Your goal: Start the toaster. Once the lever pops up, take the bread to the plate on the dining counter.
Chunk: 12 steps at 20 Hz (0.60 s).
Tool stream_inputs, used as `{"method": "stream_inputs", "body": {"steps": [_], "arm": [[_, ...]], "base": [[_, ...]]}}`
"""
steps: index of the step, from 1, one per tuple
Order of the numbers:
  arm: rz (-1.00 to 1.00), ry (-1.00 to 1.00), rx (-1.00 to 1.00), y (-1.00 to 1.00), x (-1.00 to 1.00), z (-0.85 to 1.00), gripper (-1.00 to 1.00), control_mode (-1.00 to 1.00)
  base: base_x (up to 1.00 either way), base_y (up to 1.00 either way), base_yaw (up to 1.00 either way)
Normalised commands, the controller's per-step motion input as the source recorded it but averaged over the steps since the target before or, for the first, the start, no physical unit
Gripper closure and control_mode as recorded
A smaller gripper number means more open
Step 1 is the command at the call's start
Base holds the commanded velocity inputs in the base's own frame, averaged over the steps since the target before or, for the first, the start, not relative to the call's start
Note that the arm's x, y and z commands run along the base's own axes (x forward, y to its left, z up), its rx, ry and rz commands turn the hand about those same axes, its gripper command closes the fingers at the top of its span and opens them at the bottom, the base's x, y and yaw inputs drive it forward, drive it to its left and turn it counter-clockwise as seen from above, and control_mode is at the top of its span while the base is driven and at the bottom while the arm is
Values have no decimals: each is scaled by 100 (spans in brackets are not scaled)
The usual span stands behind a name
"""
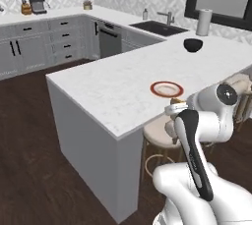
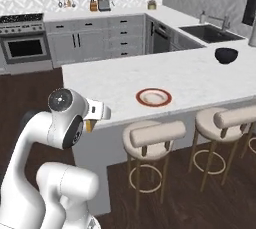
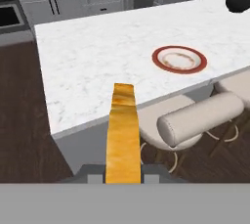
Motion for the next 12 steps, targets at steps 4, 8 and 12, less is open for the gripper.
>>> {"method": "stream_inputs", "body": {"steps": [4, 8, 12], "arm": [[0, 0, 0, 0, 0, 0, 100, 100], [0, 0, 0, 0, 0, 0, 100, 100], [0, 0, 0, 0, 0, 0, 100, 100]], "base": [[0, -100, 46], [20, -100, 34], [21, -96, 32]]}}
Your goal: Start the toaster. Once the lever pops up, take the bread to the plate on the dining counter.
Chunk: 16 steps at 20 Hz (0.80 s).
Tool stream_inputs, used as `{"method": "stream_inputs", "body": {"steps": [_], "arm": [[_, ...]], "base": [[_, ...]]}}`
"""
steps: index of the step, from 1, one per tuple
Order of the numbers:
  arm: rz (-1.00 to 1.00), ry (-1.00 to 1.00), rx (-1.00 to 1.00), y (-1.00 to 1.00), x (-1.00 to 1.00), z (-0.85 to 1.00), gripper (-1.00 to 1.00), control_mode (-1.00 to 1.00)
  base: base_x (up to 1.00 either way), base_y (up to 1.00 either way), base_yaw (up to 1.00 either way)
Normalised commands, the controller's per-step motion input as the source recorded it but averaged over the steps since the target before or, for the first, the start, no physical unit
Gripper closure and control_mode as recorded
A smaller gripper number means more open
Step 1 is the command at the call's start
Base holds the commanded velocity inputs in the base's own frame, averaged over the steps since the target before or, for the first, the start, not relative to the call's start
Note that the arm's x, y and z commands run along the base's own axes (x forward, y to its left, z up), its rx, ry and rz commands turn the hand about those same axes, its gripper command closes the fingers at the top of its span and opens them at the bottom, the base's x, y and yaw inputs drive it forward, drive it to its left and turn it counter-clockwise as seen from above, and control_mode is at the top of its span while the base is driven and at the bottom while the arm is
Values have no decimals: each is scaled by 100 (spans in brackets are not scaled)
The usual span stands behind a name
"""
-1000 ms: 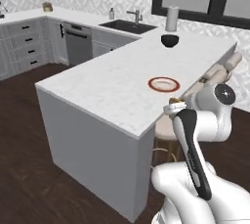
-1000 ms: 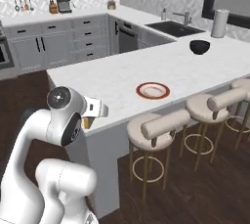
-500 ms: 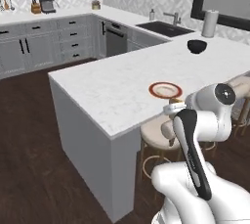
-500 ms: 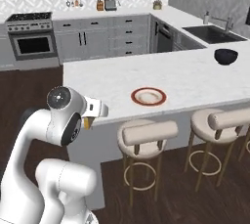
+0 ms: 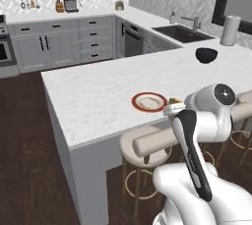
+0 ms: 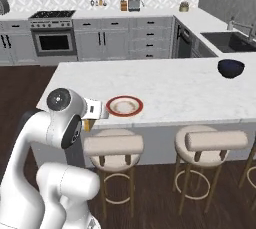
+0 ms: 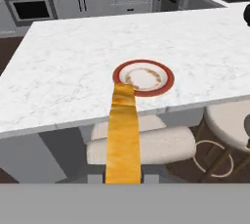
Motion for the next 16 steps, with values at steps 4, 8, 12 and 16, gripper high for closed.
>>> {"method": "stream_inputs", "body": {"steps": [4, 8, 12, 16], "arm": [[0, 0, 0, 0, 0, 0, 100, 100], [0, 0, 0, 0, 0, 0, 100, 100], [0, 0, 0, 0, 0, 0, 100, 100], [0, 0, 0, 0, 0, 0, 100, 100]], "base": [[62, -58, 33], [47, -54, 33], [29, -11, 25], [0, 0, 2]]}}
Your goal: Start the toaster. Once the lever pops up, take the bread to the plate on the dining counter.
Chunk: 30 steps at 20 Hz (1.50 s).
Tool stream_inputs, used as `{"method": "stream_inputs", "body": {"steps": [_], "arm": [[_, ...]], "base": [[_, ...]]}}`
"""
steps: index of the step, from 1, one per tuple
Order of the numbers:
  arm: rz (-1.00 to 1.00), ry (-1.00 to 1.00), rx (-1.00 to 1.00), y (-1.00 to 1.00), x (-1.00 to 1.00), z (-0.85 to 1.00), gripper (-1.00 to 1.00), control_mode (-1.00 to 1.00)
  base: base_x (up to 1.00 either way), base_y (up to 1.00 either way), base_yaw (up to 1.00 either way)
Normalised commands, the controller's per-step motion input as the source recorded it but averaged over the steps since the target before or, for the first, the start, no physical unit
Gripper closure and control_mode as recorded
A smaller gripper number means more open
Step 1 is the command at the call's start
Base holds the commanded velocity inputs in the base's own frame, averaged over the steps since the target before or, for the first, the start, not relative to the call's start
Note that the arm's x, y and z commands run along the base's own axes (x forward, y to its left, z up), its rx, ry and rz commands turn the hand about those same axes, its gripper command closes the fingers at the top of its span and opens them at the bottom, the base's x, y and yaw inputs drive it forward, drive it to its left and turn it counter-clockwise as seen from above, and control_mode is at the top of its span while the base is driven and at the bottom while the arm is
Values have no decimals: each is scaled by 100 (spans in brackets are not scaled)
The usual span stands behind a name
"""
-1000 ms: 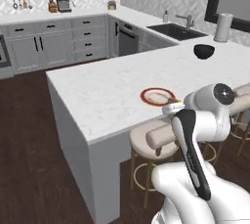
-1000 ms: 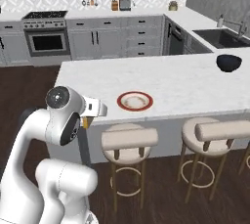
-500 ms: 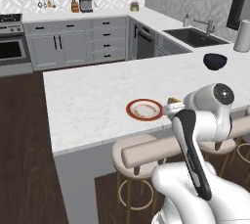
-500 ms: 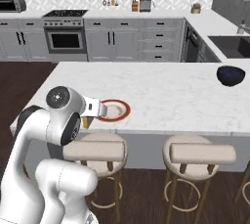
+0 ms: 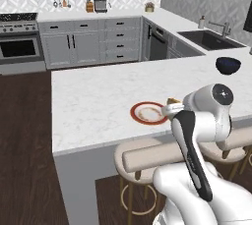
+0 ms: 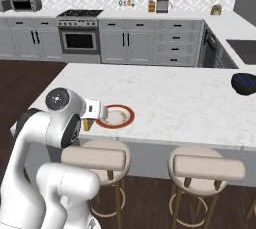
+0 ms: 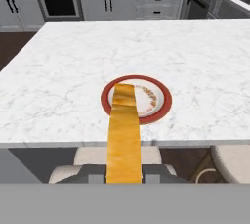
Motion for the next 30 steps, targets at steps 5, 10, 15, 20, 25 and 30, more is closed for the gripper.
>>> {"method": "stream_inputs", "body": {"steps": [5, 10, 15, 20, 25, 30], "arm": [[0, 0, 0, 0, 0, 0, 100, 100], [0, 0, 0, 6, 14, 0, 100, -100], [0, 13, 0, 24, 91, -2, 100, -100], [8, 14, 0, 14, 100, -16, 100, -100], [10, 26, 8, 0, 90, 15, 100, -100], [10, 29, 2, 0, 61, -37, 100, -100]], "base": [[0, 0, 0], [2, 0, 0], [0, 0, 0], [0, 0, 0], [0, 0, 0], [0, 0, 0]]}}
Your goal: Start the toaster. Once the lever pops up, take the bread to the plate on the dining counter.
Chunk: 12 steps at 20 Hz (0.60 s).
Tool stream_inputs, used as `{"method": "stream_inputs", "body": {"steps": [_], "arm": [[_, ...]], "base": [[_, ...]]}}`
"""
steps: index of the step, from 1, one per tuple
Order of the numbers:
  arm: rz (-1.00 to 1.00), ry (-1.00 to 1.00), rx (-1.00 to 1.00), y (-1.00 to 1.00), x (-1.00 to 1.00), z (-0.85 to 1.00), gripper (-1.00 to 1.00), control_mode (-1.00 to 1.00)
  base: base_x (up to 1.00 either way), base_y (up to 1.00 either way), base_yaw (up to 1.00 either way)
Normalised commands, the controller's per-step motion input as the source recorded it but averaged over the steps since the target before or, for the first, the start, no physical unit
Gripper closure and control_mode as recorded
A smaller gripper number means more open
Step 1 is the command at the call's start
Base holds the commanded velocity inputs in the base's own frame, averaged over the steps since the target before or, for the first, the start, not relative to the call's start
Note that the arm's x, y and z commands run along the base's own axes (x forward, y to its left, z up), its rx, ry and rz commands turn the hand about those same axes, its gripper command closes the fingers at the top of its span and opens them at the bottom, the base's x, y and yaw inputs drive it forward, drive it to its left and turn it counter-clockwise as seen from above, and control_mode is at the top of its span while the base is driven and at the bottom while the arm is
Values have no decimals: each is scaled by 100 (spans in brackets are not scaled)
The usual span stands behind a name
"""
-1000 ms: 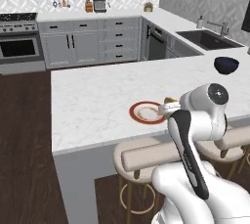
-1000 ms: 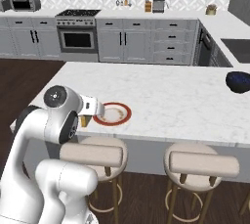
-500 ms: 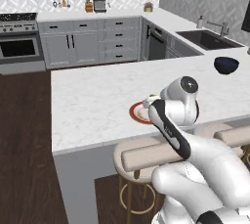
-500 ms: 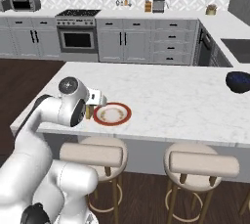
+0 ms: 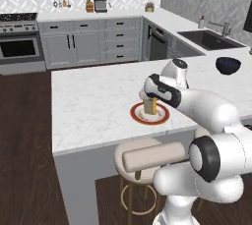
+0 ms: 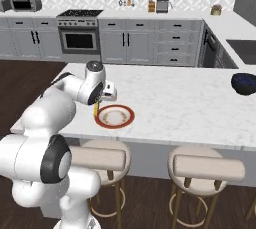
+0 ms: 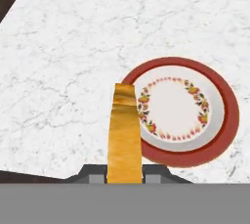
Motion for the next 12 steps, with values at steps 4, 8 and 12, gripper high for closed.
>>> {"method": "stream_inputs", "body": {"steps": [4, 8, 12], "arm": [[8, 6, 4, 1, 57, -35, 100, -100], [0, -8, 18, 0, 51, -27, 100, -100], [0, 0, 8, 6, 40, -57, 100, -100]], "base": [[0, 0, 0], [0, 0, 0], [0, 0, 0]]}}
